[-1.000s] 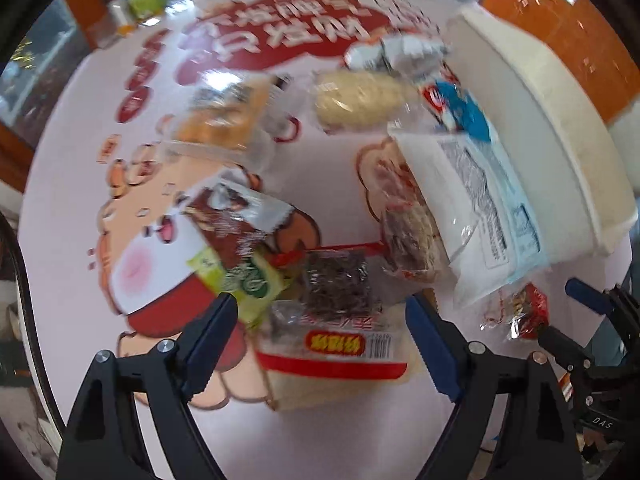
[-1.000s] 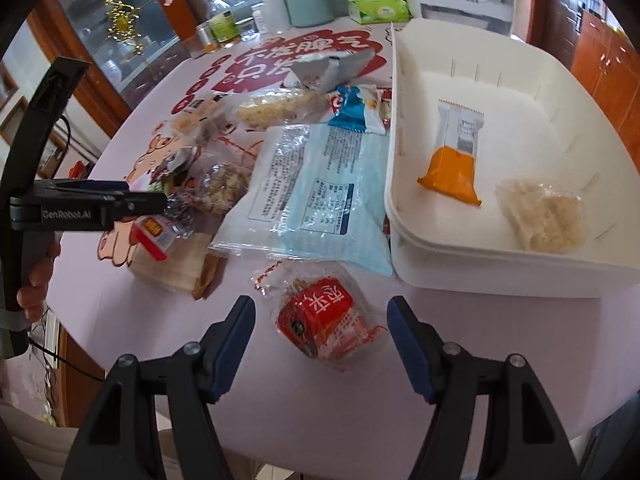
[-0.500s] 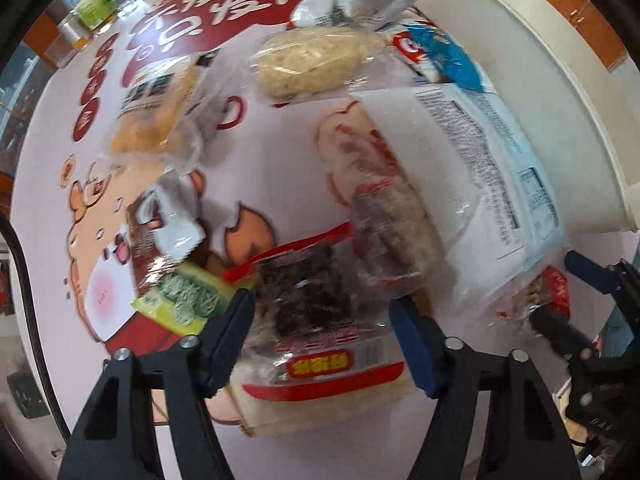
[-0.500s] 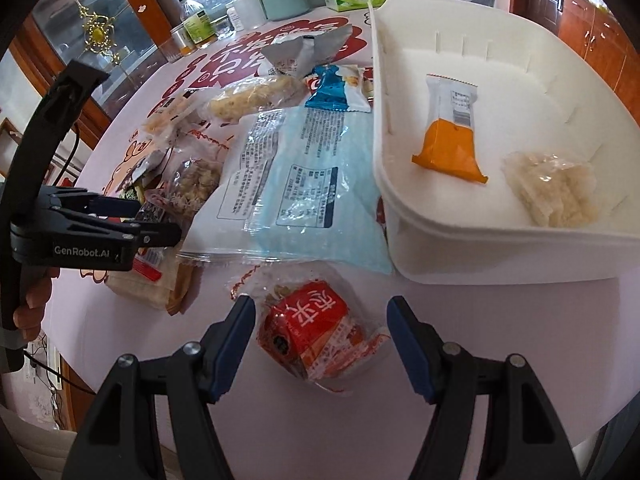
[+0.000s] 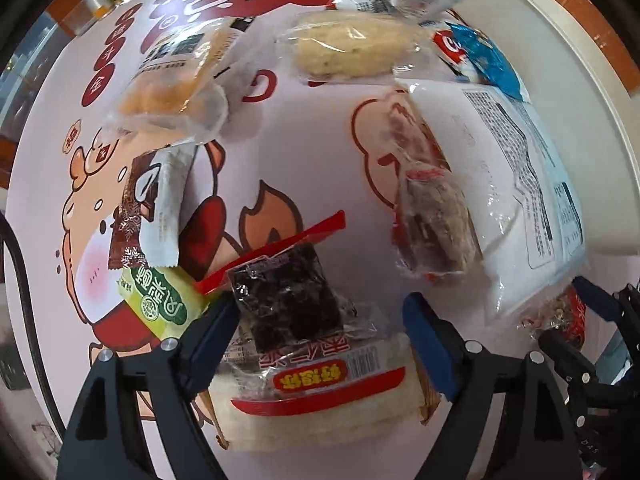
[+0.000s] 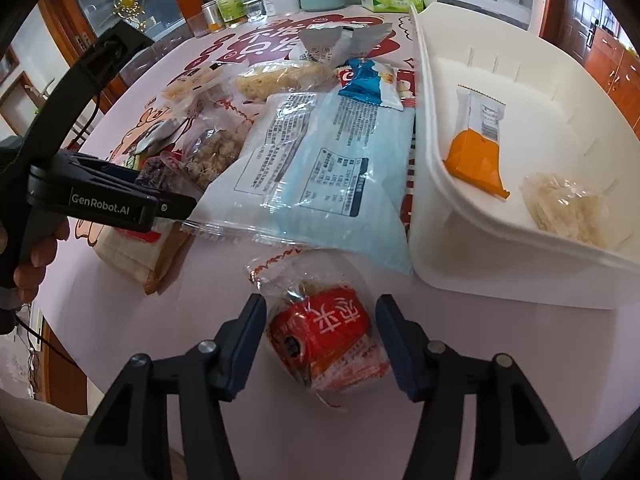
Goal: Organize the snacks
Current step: 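Grasp the red-labelled dark snack packet with the left tool while the right tool grasps the red-wrapped bag, then carry both packets over the white tray and open both tools to release, then move both tools back to the snack pile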
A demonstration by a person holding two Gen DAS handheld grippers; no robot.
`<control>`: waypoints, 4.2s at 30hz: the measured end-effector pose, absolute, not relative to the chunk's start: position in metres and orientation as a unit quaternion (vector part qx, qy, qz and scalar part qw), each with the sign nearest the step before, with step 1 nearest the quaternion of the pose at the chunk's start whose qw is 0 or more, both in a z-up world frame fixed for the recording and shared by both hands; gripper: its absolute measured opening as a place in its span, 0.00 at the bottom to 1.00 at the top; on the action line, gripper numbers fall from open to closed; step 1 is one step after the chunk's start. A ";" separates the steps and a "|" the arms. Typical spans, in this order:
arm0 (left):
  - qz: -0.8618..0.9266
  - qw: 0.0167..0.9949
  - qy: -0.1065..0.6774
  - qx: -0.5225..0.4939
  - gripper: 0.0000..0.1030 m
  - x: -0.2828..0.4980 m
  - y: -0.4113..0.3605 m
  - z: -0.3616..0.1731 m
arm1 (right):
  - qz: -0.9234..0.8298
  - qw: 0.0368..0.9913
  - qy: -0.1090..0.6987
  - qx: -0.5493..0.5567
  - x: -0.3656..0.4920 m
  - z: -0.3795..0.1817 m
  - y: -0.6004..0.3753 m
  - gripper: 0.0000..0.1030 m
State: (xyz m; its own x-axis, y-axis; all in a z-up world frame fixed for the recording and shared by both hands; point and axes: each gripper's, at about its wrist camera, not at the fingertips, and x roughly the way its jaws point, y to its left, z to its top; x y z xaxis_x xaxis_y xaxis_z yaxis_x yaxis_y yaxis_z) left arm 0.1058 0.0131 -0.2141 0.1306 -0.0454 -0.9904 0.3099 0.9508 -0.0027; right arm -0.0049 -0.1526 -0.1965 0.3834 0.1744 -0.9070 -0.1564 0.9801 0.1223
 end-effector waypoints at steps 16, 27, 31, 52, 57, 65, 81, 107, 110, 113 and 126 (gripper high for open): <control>-0.096 0.779 0.616 0.066 0.37 0.107 0.063 -0.199 | 0.110 0.837 0.536 -0.015 -0.008 -0.191 -0.149 0.47; -0.115 0.831 0.536 0.092 0.37 0.063 0.056 -0.094 | 0.165 0.853 0.495 0.014 -0.023 -0.135 -0.150 0.47; -0.150 0.856 0.487 0.081 0.37 0.058 0.030 -0.043 | 0.178 0.868 0.462 0.031 -0.024 -0.100 -0.160 0.47; -0.261 0.868 0.407 0.109 0.38 0.101 -0.175 0.007 | -0.008 0.933 0.360 0.021 0.015 0.005 -0.304 0.48; -0.255 0.864 0.417 0.123 0.38 0.109 -0.199 -0.008 | -0.025 0.926 0.374 0.038 0.033 -0.003 -0.327 0.49; -0.238 0.864 0.422 0.136 0.53 0.117 -0.207 -0.020 | -0.032 0.920 0.388 0.044 0.055 -0.019 -0.342 0.52; -0.181 0.882 0.412 0.141 0.91 0.122 -0.182 -0.019 | -0.033 0.921 0.384 0.048 0.057 -0.026 -0.340 0.63; -0.065 0.857 0.494 0.130 0.91 0.068 -0.029 -0.086 | 0.041 0.892 0.447 0.052 0.034 -0.062 -0.258 0.63; -0.029 0.855 0.508 0.103 0.91 0.070 0.011 -0.095 | 0.069 0.890 0.448 0.043 0.041 -0.060 -0.231 0.63; 0.012 0.852 0.519 0.071 0.91 0.074 0.051 -0.106 | 0.103 0.888 0.448 0.025 0.051 -0.057 -0.198 0.63; 0.117 0.820 0.547 -0.116 0.91 0.096 0.155 -0.180 | 0.256 0.847 0.463 -0.054 0.153 -0.070 -0.040 0.64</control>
State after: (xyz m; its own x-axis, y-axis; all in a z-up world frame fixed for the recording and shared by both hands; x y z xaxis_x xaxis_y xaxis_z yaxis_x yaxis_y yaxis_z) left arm 0.0964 0.1547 -0.1804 0.3734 0.0638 -0.9255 -0.3186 0.9458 -0.0633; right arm 0.1525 -0.0404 -0.0703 0.4405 0.3839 -0.8116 -0.4836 0.8631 0.1458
